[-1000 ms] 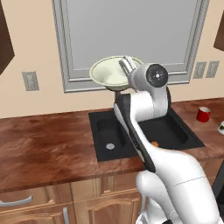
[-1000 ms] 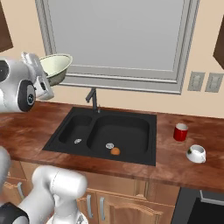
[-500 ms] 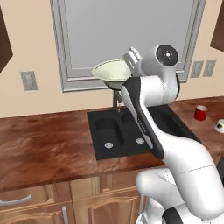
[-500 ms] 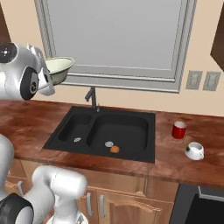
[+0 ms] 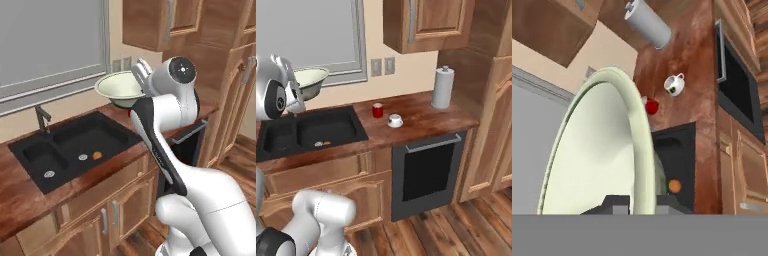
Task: Clear the mugs and bowl far away from the sink.
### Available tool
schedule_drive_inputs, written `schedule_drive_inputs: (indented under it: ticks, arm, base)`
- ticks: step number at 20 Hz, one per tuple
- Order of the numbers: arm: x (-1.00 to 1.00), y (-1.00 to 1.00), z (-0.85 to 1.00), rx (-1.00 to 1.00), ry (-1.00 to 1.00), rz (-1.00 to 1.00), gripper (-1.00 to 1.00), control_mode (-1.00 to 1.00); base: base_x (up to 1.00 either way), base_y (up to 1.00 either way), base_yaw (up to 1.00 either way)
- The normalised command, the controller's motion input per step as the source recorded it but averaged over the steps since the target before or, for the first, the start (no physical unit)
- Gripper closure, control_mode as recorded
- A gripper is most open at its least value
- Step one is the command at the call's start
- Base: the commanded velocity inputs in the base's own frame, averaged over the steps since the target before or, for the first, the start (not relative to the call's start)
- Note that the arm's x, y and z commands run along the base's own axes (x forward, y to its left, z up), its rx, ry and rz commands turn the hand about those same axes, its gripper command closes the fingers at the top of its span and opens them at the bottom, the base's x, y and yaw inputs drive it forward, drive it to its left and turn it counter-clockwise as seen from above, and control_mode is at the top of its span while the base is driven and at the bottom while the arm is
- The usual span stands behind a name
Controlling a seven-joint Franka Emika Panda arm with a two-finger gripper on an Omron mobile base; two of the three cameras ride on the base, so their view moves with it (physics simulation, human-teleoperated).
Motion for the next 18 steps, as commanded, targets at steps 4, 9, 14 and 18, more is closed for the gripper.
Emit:
schedule_drive_inputs:
  ticks: [4,9,14,18]
  arm:
    - [0.0,0.0,0.0,0.0,0.0,0.0,1.0,1.0]
    - [0.0,0.0,0.0,0.0,0.0,0.0,1.0,1.0]
    - [0.0,0.0,0.0,0.0,0.0,0.0,1.0,1.0]
    - [0.0,0.0,0.0,0.0,0.0,0.0,1.0,1.0]
  base:
    - [-0.2,0.13,-1.0]
    - [-0.01,0.05,-1.0]
    - [0.0,0.02,-1.0]
    - [0.0,0.0,-1.0]
